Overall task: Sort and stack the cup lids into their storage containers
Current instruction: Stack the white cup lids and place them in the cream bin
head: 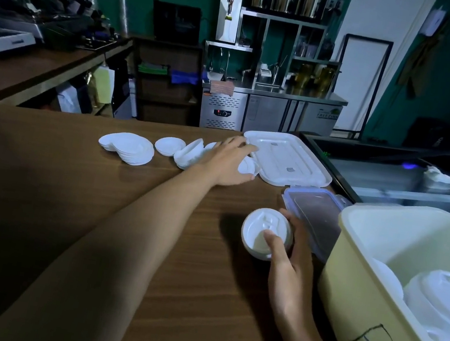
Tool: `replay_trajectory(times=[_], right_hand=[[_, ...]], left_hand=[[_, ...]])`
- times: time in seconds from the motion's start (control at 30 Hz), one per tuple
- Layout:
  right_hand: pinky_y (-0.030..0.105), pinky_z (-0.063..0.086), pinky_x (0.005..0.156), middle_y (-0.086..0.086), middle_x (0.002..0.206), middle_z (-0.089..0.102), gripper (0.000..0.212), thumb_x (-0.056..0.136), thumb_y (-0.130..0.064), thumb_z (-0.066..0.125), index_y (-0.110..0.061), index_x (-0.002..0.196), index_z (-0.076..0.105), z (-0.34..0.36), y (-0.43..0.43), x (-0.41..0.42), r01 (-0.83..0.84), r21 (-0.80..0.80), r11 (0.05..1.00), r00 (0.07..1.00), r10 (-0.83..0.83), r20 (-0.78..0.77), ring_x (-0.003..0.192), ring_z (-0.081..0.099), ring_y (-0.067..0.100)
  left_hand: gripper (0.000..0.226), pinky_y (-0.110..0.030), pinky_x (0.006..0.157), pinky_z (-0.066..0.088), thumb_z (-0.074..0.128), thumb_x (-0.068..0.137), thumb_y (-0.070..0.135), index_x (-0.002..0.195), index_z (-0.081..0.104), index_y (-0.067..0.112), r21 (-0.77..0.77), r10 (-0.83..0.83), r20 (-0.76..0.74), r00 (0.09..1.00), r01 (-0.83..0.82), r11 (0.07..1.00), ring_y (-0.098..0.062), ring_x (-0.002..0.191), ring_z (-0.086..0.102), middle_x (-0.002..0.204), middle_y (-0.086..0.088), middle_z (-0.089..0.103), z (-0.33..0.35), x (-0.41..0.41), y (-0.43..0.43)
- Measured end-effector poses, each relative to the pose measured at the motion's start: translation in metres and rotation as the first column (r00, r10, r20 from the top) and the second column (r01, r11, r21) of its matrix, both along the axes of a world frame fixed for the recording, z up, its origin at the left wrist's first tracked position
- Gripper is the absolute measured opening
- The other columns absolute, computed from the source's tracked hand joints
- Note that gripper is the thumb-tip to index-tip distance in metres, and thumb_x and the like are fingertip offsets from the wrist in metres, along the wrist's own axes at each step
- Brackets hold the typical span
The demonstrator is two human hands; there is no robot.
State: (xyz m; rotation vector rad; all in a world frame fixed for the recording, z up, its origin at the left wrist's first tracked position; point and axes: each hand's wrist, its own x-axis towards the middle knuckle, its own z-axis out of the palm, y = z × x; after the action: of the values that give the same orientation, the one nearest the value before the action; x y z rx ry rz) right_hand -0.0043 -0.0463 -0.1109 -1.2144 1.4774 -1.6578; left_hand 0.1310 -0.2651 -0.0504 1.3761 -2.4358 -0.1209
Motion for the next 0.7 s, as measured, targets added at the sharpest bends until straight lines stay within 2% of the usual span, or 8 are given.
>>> replay_trajectory(times=[0.1,0.27,0.4,0.47,0.53,0.63,0.7], right_hand=[[0.051,0.050,0.111,-0.014,0.129,0.068,0.043,0.086,-0.041,0.063,-0.037,0.129,0.064,-0.003,-0.001,0.000,0.005,0.003,1.000,1.000,-0.005,0.000,0.123,0.062,0.006],[0.050,0.049,0.112,-0.016,0.129,0.068,0.043,0.085,-0.038,0.062,-0.037,0.129,0.064,-0.002,-0.001,0.000,-0.007,-0.006,1.000,1.000,0.007,0.016,0.122,0.062,0.004],[0.041,0.047,0.114,-0.016,0.130,0.067,0.043,0.085,-0.038,0.063,-0.037,0.128,0.064,0.001,0.000,0.000,-0.014,-0.016,1.000,1.000,0.014,0.019,0.123,0.061,0.002],[0.040,0.047,0.114,-0.015,0.130,0.067,0.040,0.085,-0.037,0.063,-0.041,0.125,0.063,0.002,0.001,0.001,-0.012,-0.016,1.000,1.000,0.012,0.010,0.123,0.061,0.003],[0.038,0.046,0.115,-0.015,0.131,0.067,0.036,0.085,-0.037,0.062,-0.045,0.120,0.062,0.003,0.003,0.001,-0.021,-0.023,1.000,1.000,0.021,0.007,0.124,0.060,0.003],[0.039,0.045,0.116,-0.012,0.133,0.067,0.035,0.088,-0.034,0.065,-0.043,0.122,0.062,0.005,0.003,0.002,-0.013,-0.021,1.000,1.000,0.013,-0.006,0.126,0.060,0.007],[0.038,0.046,0.114,-0.009,0.130,0.068,0.032,0.093,-0.024,0.069,-0.036,0.122,0.064,0.007,0.005,0.002,-0.012,-0.029,0.999,1.000,0.012,-0.021,0.123,0.061,0.008]], left_hand=[[0.075,-0.045,0.109,0.040,0.074,0.088,0.054,0.152,0.047,0.026,0.064,0.029,0.097,0.995,-0.035,0.997,-0.031,0.139,0.047,0.150,-0.008,0.052,0.001,-0.010,-0.019],[0.045,-0.036,0.086,0.048,0.073,0.085,0.049,0.123,0.067,0.025,0.124,0.020,0.082,0.996,-0.030,0.992,-0.026,0.118,0.059,0.124,-0.001,0.067,-0.004,-0.010,-0.016],[0.031,-0.037,0.074,0.051,0.072,0.082,0.049,0.098,0.068,0.023,0.132,0.014,0.138,0.990,-0.032,0.991,-0.024,0.098,0.062,0.101,0.002,0.067,-0.004,0.005,0.010],[0.026,-0.041,0.074,0.055,0.071,0.080,0.050,0.084,0.063,0.025,0.155,0.011,0.162,0.987,-0.037,0.987,-0.025,0.093,0.063,0.091,0.003,0.063,-0.002,0.016,0.027],[0.029,-0.040,0.068,0.050,0.070,0.081,0.050,0.074,0.054,0.027,0.153,0.004,0.180,0.984,-0.032,0.988,-0.024,0.088,0.061,0.085,0.005,0.058,0.000,0.027,0.048],[0.032,-0.036,0.061,0.040,0.071,0.082,0.045,0.072,0.051,0.022,0.168,0.003,0.172,0.985,-0.032,0.985,-0.024,0.084,0.059,0.085,0.003,0.056,0.004,0.043,0.085],[0.029,-0.040,0.065,0.049,0.072,0.081,0.045,0.084,0.062,0.018,0.196,0.019,0.124,0.992,-0.044,0.980,-0.026,0.089,0.063,0.092,0.001,0.063,0.002,0.056,0.108]])
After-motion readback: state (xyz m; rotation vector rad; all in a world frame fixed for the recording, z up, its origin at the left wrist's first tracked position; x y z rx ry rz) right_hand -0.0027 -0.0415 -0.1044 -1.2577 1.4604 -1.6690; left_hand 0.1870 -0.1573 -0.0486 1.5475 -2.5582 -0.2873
